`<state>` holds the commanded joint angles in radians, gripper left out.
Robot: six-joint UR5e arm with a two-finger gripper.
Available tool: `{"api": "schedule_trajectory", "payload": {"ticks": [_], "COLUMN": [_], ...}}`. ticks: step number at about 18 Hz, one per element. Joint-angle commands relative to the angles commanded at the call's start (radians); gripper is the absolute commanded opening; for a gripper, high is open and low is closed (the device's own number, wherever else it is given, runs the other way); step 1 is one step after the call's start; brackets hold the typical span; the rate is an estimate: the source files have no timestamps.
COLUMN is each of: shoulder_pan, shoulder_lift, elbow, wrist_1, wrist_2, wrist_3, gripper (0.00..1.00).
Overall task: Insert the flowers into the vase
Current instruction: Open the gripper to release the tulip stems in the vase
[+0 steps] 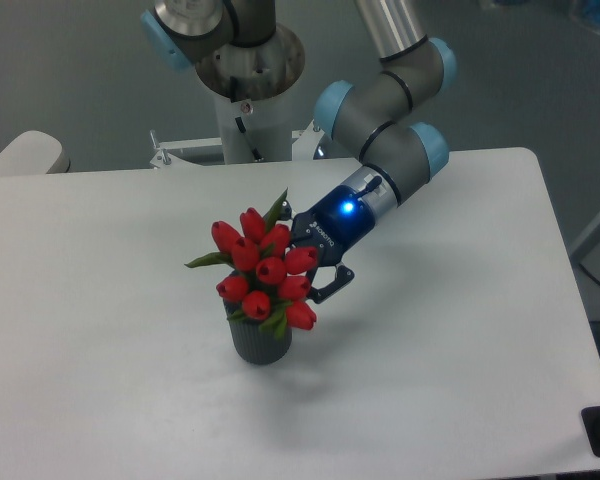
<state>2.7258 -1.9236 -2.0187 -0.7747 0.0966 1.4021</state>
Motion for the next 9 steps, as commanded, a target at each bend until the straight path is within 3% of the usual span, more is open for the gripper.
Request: {"api": "schedule_trajectory", "payload": {"ticks": [5,9], "shoulder_pan": [0.002,0.009], "shoulder_lift": [0.002,0.008], "elbow": [-0.005,-0.006], "wrist_1": [0.0,0.0], "wrist_2": [0.034,0.087], "wrist_3": [0.0,0.009], "gripper": [1.0,1.0]}}
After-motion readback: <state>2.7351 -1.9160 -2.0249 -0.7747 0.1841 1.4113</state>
